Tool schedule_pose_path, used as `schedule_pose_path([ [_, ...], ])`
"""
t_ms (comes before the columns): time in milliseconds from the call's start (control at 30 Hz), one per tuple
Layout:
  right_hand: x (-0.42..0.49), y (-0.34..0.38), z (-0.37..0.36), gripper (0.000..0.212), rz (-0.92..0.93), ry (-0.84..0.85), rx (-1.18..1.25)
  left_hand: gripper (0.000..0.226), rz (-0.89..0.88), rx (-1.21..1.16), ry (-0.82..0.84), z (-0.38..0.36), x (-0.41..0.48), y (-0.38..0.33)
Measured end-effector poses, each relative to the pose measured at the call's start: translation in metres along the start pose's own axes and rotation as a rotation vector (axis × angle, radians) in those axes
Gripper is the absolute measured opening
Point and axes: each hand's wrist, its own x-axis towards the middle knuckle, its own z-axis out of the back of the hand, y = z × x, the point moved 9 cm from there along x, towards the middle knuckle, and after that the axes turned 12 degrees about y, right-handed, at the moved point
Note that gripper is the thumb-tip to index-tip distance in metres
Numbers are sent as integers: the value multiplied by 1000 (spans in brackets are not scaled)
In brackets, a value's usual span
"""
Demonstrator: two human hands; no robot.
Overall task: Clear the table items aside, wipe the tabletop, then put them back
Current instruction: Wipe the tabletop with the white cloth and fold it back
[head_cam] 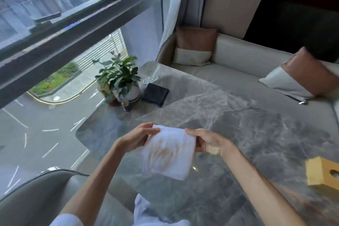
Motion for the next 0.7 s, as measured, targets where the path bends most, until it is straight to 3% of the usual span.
schedule_pose_path([
  [133,74,44,-21,31,-31,12,-57,16,52,91,25,87,3,-23],
  [300,162,113,-23,31,-23,-11,-266,10,98,513,15,187,32,-71],
  [400,202,161,6,23,39,-185,-421,14,46,843,-80,230,69,-118],
  [467,222,195,35,29,112,-362,-589,17,-31,1083,-167,245,99,-152],
  [567,242,238,65,16,243,-609,-705,22,-113,1260,-283,259,148,-187],
  [700,263,237,87,17,362,-874,-723,52,-99,1539,-406,267,201,-178],
])
